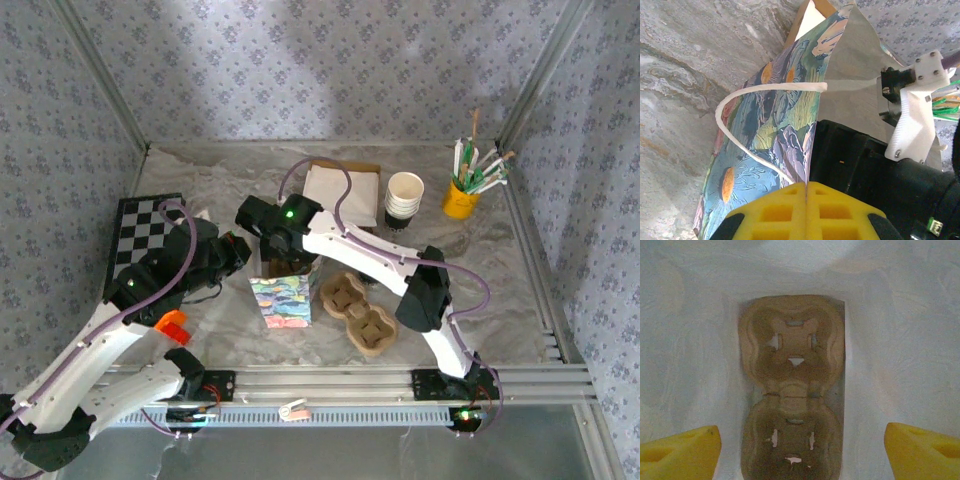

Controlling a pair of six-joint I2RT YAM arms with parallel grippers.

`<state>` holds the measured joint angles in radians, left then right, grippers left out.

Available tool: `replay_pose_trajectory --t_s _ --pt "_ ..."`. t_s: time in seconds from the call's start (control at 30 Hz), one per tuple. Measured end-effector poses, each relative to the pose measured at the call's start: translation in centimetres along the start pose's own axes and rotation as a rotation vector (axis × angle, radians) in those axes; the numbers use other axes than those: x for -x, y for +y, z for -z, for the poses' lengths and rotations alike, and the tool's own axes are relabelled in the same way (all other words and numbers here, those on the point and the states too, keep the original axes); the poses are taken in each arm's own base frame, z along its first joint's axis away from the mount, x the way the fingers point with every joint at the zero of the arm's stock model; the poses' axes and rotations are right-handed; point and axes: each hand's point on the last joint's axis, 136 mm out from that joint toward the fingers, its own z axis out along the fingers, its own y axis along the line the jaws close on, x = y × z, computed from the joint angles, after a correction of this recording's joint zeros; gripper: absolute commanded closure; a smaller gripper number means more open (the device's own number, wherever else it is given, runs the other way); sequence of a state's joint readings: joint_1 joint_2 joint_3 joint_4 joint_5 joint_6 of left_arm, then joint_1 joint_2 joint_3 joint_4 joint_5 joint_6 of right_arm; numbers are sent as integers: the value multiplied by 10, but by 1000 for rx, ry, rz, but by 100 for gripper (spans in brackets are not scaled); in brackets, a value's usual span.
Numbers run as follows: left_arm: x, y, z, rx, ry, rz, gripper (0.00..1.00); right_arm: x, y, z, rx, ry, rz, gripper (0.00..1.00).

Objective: Pack the takeout coffee

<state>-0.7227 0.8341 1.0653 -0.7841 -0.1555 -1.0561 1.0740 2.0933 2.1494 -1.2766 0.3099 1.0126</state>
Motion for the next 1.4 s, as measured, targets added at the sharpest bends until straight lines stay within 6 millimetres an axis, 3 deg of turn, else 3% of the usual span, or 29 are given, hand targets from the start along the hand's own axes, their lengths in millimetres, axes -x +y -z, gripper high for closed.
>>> replay_pose_trajectory --t_s 1.0,1.2,1.4 --pt "3 -3 -7 34 -5 -30 100 0 11 47 117 -24 47 12" --pt "6 -1 -5 50 -22 -37 100 7 13 62 155 -45 38 12" --pt "9 2 -4 68 -35 -50 100 14 12 90 225 -78 29 13"
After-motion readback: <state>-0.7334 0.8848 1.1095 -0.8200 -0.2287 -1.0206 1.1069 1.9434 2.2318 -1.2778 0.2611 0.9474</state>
